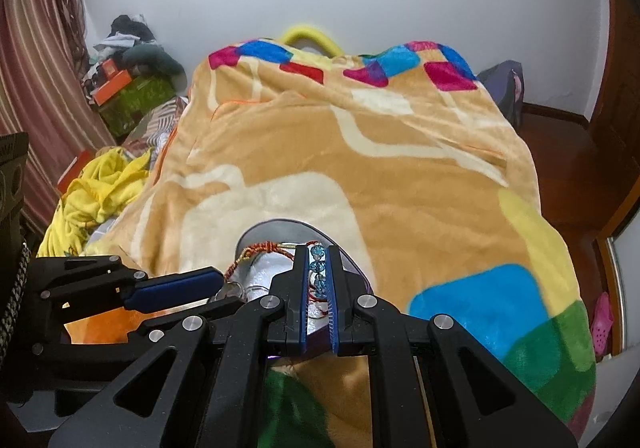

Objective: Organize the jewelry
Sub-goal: 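Lower both held items over the tin and open the grippers, then move both open grippers from the tin to the small silver pieces on the blanket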

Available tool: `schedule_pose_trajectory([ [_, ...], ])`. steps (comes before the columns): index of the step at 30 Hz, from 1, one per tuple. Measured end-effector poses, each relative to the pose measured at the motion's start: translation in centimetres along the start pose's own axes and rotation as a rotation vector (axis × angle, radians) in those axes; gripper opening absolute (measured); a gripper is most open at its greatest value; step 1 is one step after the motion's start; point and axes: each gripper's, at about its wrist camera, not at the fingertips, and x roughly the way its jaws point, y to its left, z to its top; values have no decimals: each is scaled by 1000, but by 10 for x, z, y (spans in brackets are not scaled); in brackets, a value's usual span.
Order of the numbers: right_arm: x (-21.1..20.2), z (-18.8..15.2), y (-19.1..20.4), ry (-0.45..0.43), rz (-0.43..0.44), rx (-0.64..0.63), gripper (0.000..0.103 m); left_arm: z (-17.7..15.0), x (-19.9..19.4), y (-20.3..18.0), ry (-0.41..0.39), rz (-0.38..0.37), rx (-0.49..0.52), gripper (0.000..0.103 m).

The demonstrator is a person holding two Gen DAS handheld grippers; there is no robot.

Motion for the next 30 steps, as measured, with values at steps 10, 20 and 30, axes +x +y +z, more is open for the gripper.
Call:
schedule_pose_trajectory([
  [10, 3, 0, 0, 49, 18, -6, 7, 1, 0, -1, 5, 2, 1, 20],
  [20, -16, -3, 0, 43, 18, 7, 11, -2, -23, 0, -19, -5, -25, 20],
  [30, -66, -16, 16, -50, -41, -42, 28, -15, -60, -6, -47, 14, -19, 31],
])
